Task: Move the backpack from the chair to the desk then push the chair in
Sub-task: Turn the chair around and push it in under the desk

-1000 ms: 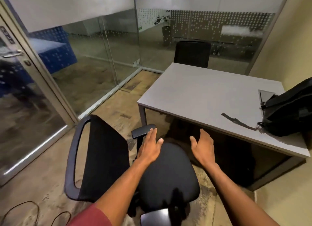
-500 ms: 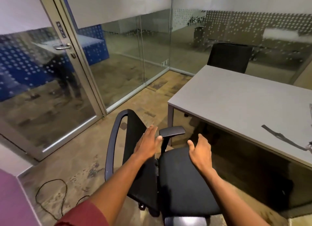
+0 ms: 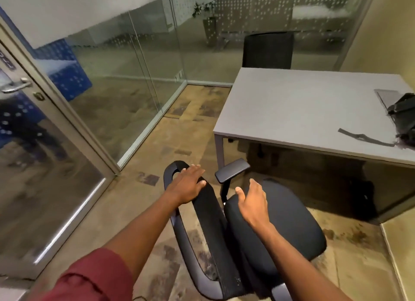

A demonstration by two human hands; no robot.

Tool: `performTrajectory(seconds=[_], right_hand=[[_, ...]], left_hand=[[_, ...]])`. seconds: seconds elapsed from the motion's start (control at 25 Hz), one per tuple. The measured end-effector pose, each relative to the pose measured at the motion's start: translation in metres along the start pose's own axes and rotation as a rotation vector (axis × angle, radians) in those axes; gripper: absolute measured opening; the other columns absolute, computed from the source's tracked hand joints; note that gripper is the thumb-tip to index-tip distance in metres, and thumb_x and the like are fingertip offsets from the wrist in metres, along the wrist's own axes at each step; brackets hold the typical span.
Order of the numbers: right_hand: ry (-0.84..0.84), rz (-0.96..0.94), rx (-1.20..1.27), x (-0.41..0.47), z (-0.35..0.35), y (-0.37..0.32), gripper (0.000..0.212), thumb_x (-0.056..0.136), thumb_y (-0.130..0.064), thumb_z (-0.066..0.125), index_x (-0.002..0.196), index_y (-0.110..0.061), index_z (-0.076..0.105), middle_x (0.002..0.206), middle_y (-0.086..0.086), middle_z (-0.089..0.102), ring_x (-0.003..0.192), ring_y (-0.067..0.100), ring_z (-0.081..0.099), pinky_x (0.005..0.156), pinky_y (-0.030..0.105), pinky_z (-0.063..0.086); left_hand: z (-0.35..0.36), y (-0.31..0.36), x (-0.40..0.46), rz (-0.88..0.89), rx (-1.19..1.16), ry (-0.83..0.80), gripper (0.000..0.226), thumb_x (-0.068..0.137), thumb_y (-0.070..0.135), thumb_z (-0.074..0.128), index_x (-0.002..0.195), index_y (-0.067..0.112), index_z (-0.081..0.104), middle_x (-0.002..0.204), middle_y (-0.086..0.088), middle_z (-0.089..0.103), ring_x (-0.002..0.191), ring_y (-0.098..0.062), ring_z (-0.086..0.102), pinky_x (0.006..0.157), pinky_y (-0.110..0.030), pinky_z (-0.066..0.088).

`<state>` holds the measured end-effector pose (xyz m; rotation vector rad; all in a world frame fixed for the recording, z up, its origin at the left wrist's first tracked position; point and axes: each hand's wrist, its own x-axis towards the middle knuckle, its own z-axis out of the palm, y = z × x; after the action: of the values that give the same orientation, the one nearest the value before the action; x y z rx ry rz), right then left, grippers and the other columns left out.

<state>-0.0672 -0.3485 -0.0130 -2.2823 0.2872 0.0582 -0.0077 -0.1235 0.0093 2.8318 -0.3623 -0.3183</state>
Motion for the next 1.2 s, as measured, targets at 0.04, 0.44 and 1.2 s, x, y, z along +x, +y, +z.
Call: performTrajectory(seconds=[0.04,0.44,1.2], right_hand=[[-0.001,0.012,-0.004,-0.005,0.010,-0.007,0.061,0.097,-0.036,0.053,0.144,0.000,0.037,0.148,0.020,0.043,0.138,0.036,0.037,0.111,0.044,0.031],[-0.145,0.047,-0.071,-0.054,0.075,-0.045,0.083,0.089,-0.070,0.034,0.141,-0.005,0.038,0.144,0.017,0.046,0.136,0.033,0.040,0.110,0.048,0.036],[0.158,0.357,-0.561,-0.151,0.138,-0.088,0.096,0.086,-0.076,0.001,0.149,-0.012,0.034,0.153,0.006,0.044,0.141,0.028,0.037,0.115,0.046,0.031]], left_hand=[[-0.001,-0.011,0.001,0.030,0.035,-0.025,0.054,0.106,0.035,0.042,0.155,0.015,0.033,0.166,-0.008,0.025,0.155,-0.024,0.014,0.124,-0.043,0.008],[0.008,-0.057,-0.004,0.280,0.152,-0.049,0.057,0.099,0.038,0.025,0.145,0.019,0.053,0.160,-0.001,0.041,0.156,-0.022,0.011,0.125,-0.043,0.001],[-0.009,-0.103,0.002,0.725,0.186,-0.074,0.071,0.091,0.043,0.016,0.145,0.015,0.054,0.151,-0.004,0.053,0.148,-0.023,0.035,0.123,-0.039,0.015]])
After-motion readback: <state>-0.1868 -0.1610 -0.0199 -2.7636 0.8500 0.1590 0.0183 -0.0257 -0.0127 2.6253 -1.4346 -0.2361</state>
